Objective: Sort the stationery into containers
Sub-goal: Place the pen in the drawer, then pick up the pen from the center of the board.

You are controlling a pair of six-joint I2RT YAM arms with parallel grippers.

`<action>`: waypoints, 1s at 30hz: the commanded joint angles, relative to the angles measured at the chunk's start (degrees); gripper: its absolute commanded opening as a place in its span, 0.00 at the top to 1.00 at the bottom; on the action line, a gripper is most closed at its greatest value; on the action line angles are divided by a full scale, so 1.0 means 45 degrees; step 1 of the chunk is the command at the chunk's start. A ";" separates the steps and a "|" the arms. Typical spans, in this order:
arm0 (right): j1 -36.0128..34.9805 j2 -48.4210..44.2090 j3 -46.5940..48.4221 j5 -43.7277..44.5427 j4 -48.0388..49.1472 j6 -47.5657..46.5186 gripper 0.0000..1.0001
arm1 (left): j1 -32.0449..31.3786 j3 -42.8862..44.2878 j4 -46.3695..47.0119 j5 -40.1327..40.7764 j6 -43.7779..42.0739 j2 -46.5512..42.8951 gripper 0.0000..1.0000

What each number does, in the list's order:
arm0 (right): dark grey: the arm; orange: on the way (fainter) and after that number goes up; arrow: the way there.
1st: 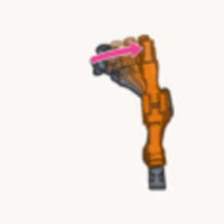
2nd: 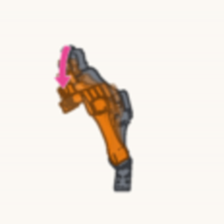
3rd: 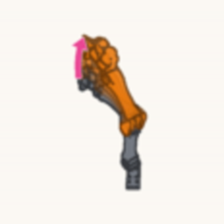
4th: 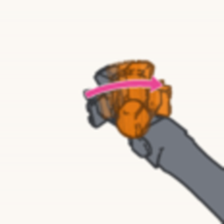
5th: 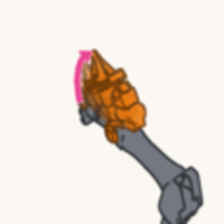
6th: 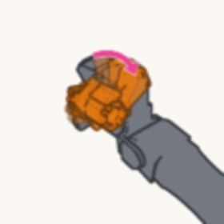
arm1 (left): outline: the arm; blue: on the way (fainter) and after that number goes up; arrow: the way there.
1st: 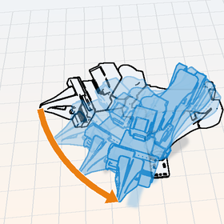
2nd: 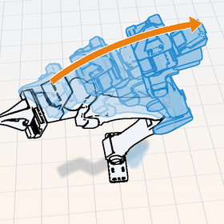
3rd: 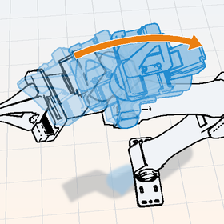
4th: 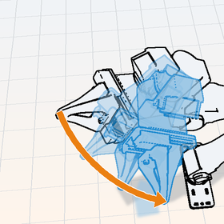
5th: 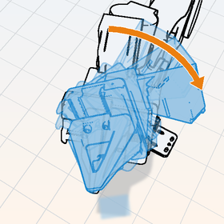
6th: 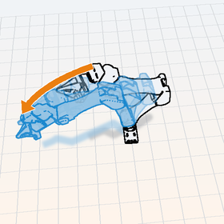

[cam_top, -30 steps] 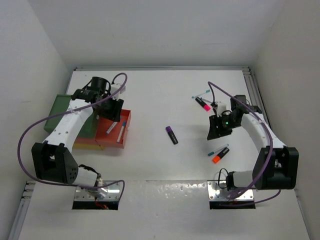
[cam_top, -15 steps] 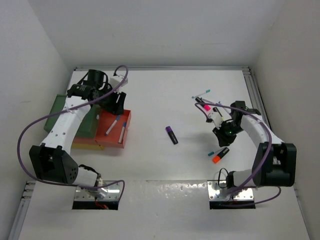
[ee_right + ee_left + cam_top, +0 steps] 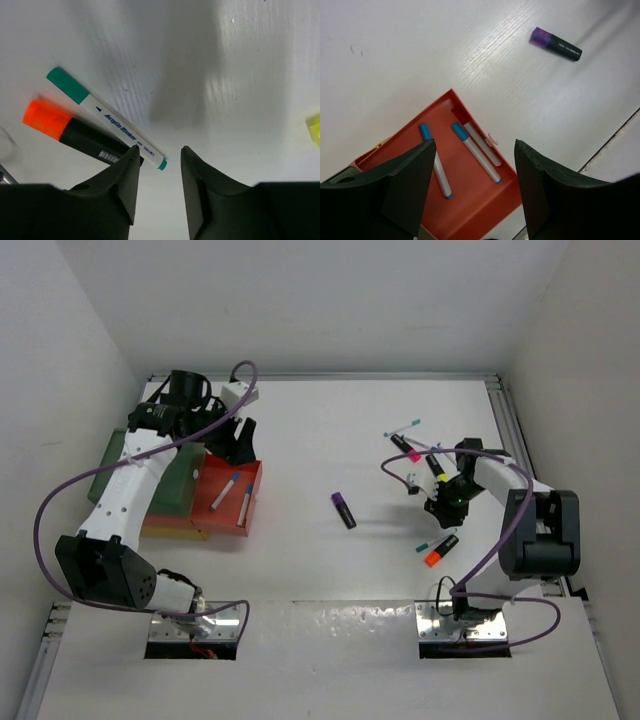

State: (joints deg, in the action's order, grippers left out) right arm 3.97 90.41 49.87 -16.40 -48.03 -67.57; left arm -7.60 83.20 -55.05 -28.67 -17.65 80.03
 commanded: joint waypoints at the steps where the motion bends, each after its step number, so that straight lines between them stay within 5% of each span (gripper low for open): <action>1: 0.0211 0.0162 0.0051 -0.0202 -0.0009 -0.1467 0.61 | 0.0282 0.0183 0.0045 -0.0661 -0.0219 -0.0343 0.29; 17: 0.0310 0.0514 -0.0280 -0.0418 -0.0772 -0.2816 0.59 | 0.0594 -0.0500 0.1119 -0.1266 0.0347 -0.0323 0.29; 30: -0.0588 0.1489 -0.0770 0.0129 0.1005 -0.3344 0.73 | 0.0633 -0.0871 0.2076 -0.1521 0.1168 -0.0343 0.29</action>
State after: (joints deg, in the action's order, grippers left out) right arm 2.35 94.59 47.18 -15.07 -48.53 -80.49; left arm -5.50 79.48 -48.56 -33.56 -13.87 80.03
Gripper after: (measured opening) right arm 0.276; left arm 0.708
